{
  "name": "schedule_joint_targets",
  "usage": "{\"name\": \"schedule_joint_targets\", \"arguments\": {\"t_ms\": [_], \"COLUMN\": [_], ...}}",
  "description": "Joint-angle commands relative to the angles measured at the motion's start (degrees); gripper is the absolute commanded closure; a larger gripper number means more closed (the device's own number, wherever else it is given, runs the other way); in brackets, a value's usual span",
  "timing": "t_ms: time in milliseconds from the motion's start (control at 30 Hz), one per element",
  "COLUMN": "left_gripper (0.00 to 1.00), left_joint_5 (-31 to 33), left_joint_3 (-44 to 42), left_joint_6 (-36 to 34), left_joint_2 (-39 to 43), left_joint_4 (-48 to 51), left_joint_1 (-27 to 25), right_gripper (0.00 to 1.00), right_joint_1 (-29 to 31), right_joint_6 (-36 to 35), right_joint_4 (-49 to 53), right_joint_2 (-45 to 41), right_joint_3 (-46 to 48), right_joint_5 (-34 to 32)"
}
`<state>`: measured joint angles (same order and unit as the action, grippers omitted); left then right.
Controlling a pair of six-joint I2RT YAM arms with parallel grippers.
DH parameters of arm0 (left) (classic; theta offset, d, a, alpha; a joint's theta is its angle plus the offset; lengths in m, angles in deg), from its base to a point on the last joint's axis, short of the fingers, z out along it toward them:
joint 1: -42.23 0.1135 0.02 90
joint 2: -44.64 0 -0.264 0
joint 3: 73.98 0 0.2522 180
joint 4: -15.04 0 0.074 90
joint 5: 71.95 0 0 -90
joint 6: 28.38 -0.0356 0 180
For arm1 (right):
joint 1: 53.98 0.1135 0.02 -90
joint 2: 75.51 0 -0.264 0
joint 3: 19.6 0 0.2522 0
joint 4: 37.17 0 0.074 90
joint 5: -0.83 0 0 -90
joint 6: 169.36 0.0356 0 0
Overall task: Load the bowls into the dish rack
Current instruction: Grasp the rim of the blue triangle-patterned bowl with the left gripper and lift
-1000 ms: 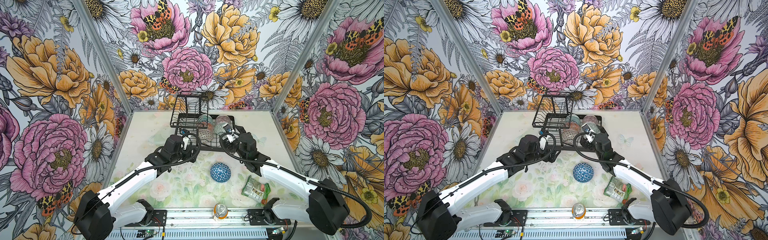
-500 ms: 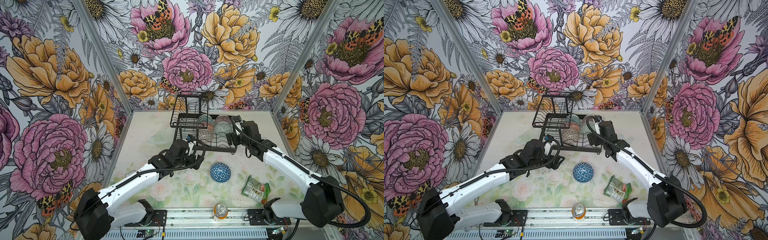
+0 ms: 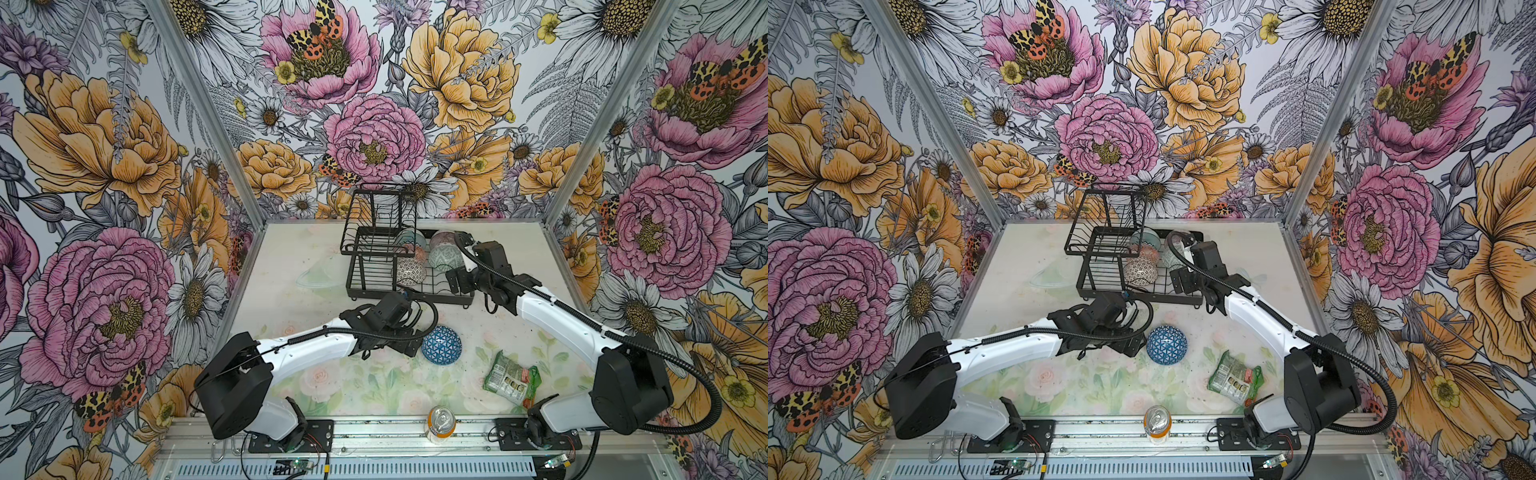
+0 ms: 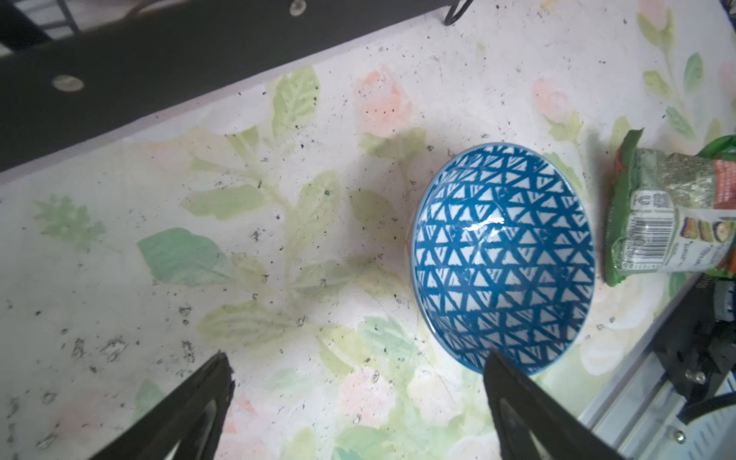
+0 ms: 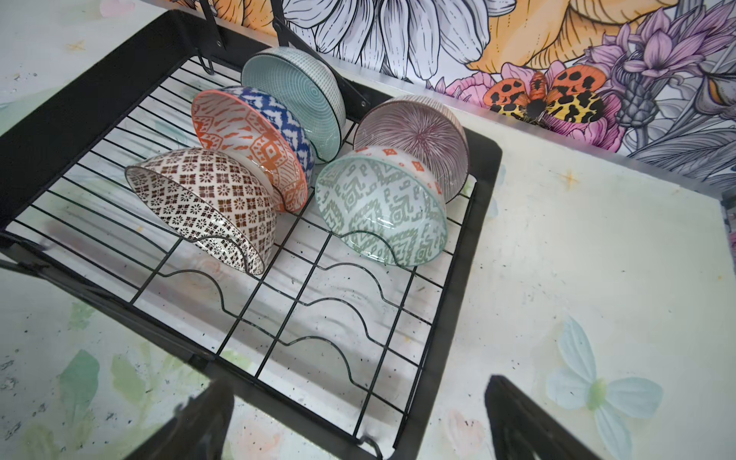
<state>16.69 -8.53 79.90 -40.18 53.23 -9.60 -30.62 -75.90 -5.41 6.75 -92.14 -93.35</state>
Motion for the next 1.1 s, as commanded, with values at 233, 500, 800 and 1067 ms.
{"name": "schedule_joint_targets", "arguments": {"t_ms": [233, 500, 800, 1067], "left_gripper": [0.01, 0.01, 0.24, 0.56], "left_joint_5": [-3.18, -4.44, -6.57, -6.37], "left_joint_3": [5.54, 8.08, 8.51, 8.26], "left_joint_6": [1.57, 2.33, 2.9, 3.09], "left_joint_2": [-8.49, -14.05, -16.21, -16.13], "left_joint_4": [-3.64, -3.81, -4.03, -3.95], "left_joint_1": [-2.07, -3.79, -3.98, -4.06], "right_gripper": [0.01, 0.01, 0.0, 0.01], "right_joint_1": [-0.28, -0.33, -0.41, -0.41], "right_joint_6": [0.31, 0.11, 0.04, -0.08], "right_joint_4": [-0.08, -0.13, -0.15, -0.16], "right_joint_2": [0.81, 0.98, 0.62, 0.45], "right_joint_3": [-0.9, -0.48, -0.28, -0.23], "right_joint_5": [0.85, 0.85, 0.83, 0.87]}}
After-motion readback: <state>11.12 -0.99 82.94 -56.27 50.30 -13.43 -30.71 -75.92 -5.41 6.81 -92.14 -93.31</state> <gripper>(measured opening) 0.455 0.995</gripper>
